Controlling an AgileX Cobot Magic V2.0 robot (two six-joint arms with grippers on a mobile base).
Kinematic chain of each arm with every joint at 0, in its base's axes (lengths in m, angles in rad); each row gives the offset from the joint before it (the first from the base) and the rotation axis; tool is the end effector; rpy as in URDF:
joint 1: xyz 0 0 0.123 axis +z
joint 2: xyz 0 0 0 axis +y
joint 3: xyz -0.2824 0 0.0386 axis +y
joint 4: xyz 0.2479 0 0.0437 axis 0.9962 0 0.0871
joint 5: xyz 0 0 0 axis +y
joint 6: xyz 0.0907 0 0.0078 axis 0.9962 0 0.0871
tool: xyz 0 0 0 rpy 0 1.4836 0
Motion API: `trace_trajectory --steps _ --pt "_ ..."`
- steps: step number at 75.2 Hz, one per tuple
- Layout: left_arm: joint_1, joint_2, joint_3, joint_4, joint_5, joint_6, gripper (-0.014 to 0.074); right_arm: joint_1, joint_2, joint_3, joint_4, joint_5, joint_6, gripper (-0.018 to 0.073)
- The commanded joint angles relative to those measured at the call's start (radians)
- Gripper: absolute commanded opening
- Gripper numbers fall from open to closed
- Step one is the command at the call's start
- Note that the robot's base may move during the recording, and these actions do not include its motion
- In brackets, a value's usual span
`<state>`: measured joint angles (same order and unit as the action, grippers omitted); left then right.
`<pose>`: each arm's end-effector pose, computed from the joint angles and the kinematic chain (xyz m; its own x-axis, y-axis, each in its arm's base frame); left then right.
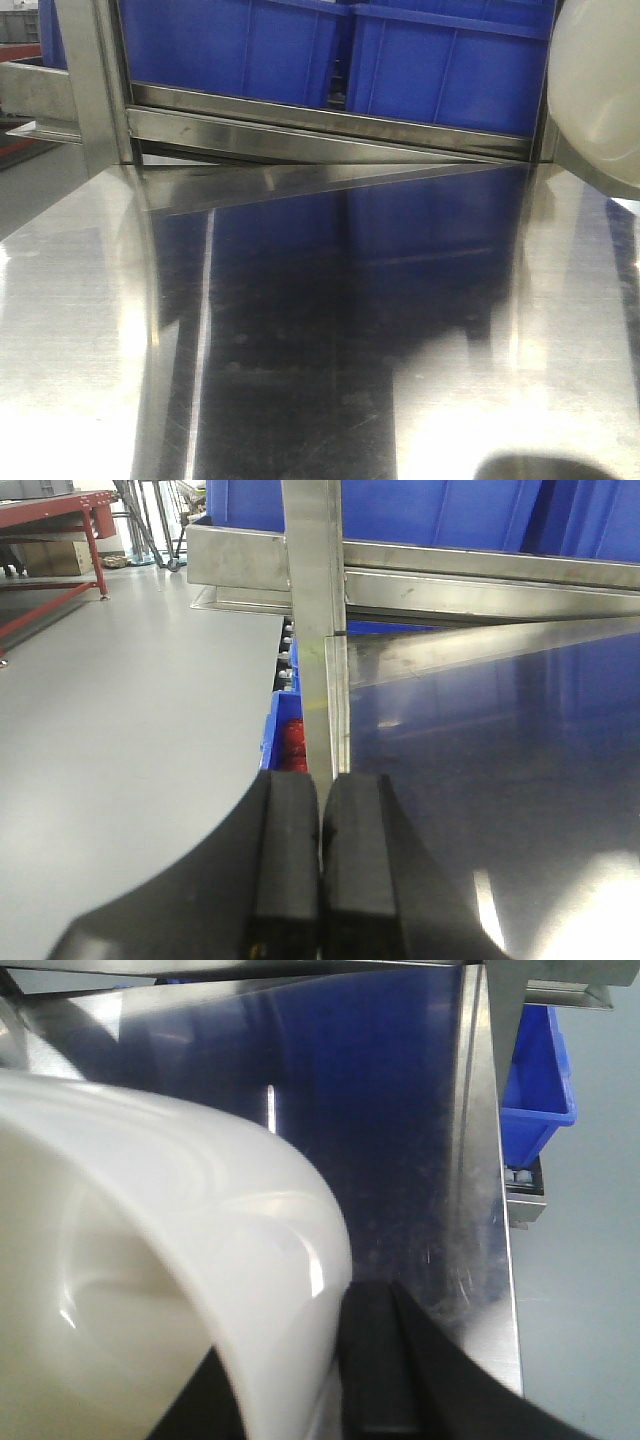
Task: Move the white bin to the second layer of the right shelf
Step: 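Hold the lifted bin beside the robot with the right gripper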
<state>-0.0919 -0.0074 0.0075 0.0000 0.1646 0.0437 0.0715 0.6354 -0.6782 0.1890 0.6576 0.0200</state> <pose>0.0557 -0.0051 0.1960 -0.0730 0.0506 -0.9960 0.0951 0.9945 0.0436 0.1188 0.0190 0.3310 -0.5164 0.1318 -0.8461 -0.0842 0.9755 0.2033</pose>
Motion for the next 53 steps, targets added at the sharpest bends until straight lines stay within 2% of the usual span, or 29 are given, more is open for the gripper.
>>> trace_trajectory --steps 1,53 --pt "-0.006 -0.014 0.037 0.000 -0.087 -0.005 0.0085 -0.006 -0.004 -0.028 0.015 -0.084 -0.003 0.0056" --pt "-0.006 -0.014 0.037 0.000 -0.087 -0.005 0.0085 -0.006 -0.004 -0.028 0.015 -0.084 -0.003 0.0056"
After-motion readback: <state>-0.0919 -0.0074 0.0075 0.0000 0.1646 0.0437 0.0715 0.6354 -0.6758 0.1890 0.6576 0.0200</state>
